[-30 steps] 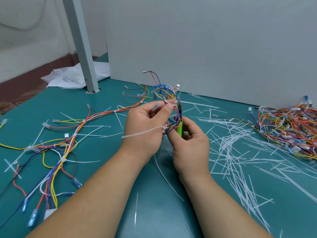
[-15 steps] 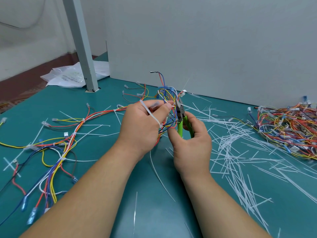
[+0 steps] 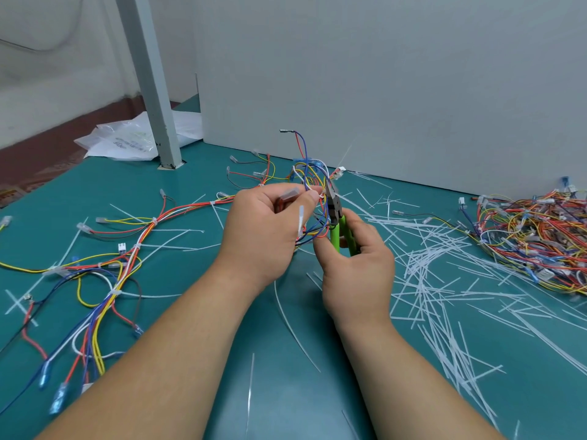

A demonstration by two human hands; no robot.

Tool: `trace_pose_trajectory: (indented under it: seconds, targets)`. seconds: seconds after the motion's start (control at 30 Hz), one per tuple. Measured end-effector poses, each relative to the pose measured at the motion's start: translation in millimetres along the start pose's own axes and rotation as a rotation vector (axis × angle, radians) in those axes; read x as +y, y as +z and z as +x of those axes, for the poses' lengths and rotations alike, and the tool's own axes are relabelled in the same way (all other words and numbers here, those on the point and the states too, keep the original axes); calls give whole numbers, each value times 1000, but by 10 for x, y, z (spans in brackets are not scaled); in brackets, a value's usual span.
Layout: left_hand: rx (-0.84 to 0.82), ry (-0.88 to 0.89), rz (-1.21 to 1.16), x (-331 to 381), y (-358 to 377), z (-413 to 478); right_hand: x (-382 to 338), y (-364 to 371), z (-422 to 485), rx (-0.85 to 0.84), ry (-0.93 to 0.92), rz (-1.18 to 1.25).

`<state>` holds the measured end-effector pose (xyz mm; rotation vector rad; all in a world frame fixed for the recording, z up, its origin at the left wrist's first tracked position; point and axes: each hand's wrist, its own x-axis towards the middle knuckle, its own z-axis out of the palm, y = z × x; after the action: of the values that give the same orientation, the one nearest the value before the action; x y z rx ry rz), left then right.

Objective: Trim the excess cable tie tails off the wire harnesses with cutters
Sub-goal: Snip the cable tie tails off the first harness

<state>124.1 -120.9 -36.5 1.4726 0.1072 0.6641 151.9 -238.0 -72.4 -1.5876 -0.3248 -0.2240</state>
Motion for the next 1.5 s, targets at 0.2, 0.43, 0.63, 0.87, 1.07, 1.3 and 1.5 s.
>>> trace_pose_trajectory:
  seconds: [0.2, 0.43, 0.63, 0.87, 1.07, 1.3, 1.5]
  targets:
    - [8, -17, -67, 39, 56, -33, 15, 8, 6, -71, 39, 137]
    - [15, -58, -204, 52, 106, -58, 3, 36, -8, -82, 62, 225]
    - [-1, -33, -211, 62, 111, -71, -3, 22, -14, -113, 52, 246]
    - [-45, -87, -315, 36, 110, -86, -52, 24, -24, -116, 39, 232]
    - [-6, -67, -198, 2, 117, -82, -46, 16, -15, -80, 34, 193]
    - [35, -97, -168, 53, 109, -76, 1, 20, -2, 2, 31, 71]
    - [62, -101, -154, 40, 106, -60, -11, 16, -7, -58, 20, 172]
